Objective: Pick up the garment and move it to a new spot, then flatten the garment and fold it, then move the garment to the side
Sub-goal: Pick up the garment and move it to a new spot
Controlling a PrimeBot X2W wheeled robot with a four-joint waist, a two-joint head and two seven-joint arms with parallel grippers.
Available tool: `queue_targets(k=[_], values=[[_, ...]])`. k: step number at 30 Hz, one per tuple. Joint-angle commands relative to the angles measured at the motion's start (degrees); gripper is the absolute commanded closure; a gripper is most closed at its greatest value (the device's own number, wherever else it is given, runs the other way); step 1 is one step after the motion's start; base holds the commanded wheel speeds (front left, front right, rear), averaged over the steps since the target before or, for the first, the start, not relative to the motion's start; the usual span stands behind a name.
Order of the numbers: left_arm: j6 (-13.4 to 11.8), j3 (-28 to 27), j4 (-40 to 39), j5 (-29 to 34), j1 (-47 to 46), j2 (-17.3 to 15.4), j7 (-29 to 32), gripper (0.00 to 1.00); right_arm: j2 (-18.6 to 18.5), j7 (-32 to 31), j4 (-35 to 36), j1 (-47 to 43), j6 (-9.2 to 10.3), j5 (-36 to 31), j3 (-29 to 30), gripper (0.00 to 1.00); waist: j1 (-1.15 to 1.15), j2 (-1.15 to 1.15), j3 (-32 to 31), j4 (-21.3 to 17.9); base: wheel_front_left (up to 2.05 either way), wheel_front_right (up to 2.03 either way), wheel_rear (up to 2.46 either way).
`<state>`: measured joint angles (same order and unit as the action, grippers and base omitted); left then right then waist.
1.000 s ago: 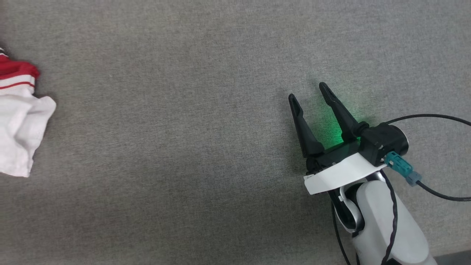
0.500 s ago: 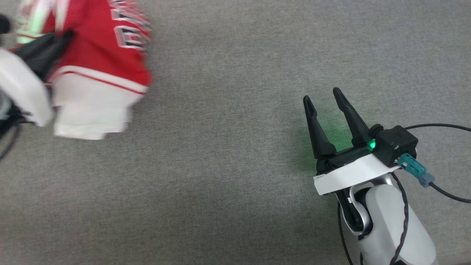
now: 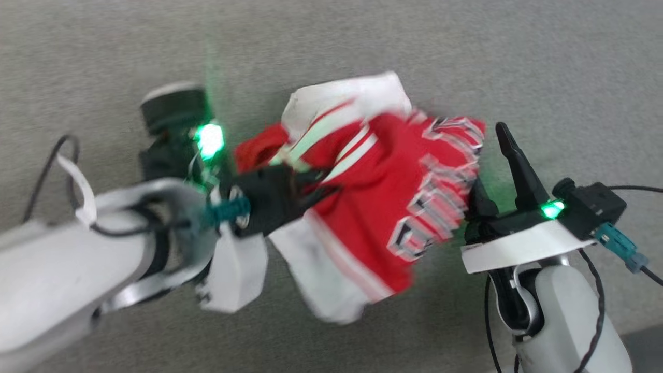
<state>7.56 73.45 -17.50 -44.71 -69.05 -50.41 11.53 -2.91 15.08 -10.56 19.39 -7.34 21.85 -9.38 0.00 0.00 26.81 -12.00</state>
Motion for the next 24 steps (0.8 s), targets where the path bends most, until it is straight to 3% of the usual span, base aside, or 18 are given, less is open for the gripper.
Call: queue_targets(k=[1, 4, 10, 13, 19, 24], values=[[-0.1, -0.1, -1.5, 1.3, 1.9, -2.2, 3.2, 1.00, 0.0, 0.1, 0.7, -0.9, -0.27, 0.7, 0.2, 0.00, 0.00, 0.00, 0.9, -2.0, 0.00, 0.00, 0.00], [-0.1, -0.2, -2.3, 4.6, 2.8, -6.7, 7.8, 1.00, 0.0, 0.1, 1.3, -2.5, -0.27, 2.3, 1.0, 0.00, 0.00, 0.00, 1.3, -3.7, 0.00, 0.00, 0.00], [-0.1, -0.1, 4.3, 13.2, 3.3, -11.7, 6.4, 1.00, 0.0, 0.1, 1.9, -4.5, -0.27, 4.6, 1.2, 0.00, 0.00, 0.00, 1.5, -5.2, 0.00, 0.00, 0.00], [-0.1, -0.1, 7.0, 16.5, 4.1, -12.0, 5.3, 1.00, 0.0, 0.1, 2.1, -4.8, -0.27, 5.2, 0.7, 0.00, 0.00, 0.00, 1.7, -5.7, 0.00, 0.00, 0.00], [-0.1, 0.0, 6.1, 11.2, 7.6, -9.7, 7.0, 1.00, 0.0, 0.1, 2.3, -4.1, -0.27, 6.0, -0.1, 0.00, 0.00, 0.00, 2.2, -6.2, 0.00, 0.00, 0.00], [-0.1, 0.0, 4.7, 11.1, 8.7, -9.2, 9.2, 1.00, 0.0, 0.1, 2.7, -3.6, -0.27, 6.0, 0.0, 0.00, 0.00, 0.00, 2.6, -6.3, 0.00, 0.00, 0.00]])
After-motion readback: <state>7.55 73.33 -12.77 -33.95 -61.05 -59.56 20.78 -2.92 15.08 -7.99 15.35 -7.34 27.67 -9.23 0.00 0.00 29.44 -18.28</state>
